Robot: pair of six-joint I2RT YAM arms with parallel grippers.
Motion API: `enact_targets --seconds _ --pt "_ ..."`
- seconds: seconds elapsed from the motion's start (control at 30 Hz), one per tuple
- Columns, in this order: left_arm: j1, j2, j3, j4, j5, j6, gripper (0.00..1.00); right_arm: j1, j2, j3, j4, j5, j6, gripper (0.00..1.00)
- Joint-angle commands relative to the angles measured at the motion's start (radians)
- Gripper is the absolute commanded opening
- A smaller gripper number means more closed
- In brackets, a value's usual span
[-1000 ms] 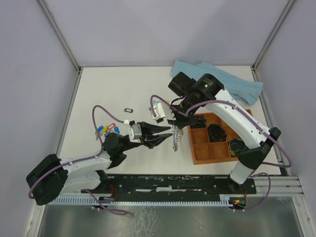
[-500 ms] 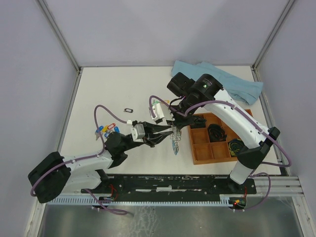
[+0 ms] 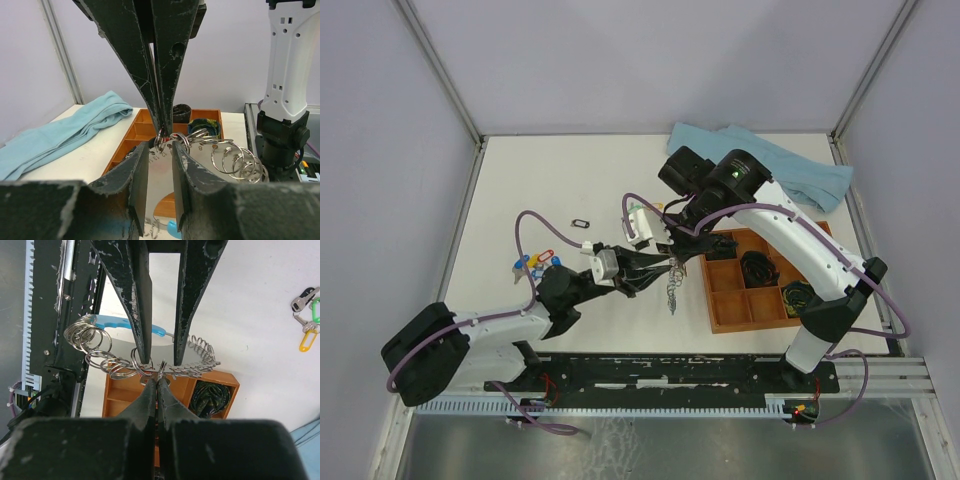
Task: Remove the keys from the keyring
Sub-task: Remove the key from the keyring.
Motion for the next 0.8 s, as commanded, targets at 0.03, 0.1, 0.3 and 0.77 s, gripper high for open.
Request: enact_targets --seconds 0.03,0.1,0.3,0.77 --pt "-0.003 0.016 0.047 0.056 0.003 0.029 0.31 0.008 0.000 0.043 -0.121 -0.036 -0.012 0.01" --pt "-0.004 0.019 0.050 0.057 0.007 0.026 0.31 0.009 0.000 0.041 -0.121 -0.038 -0.013 0.01" --pt "-0.003 0.028 0.064 0.051 0.025 0.019 0.22 0.013 0.003 0.037 -0.122 -0.040 -0.013 0.01" --pt "-0.003 -0.036 -0.016 0.176 -0.052 -0.034 0.03 -0.046 -0.022 0.101 -0.137 -0.188 0.004 0.30"
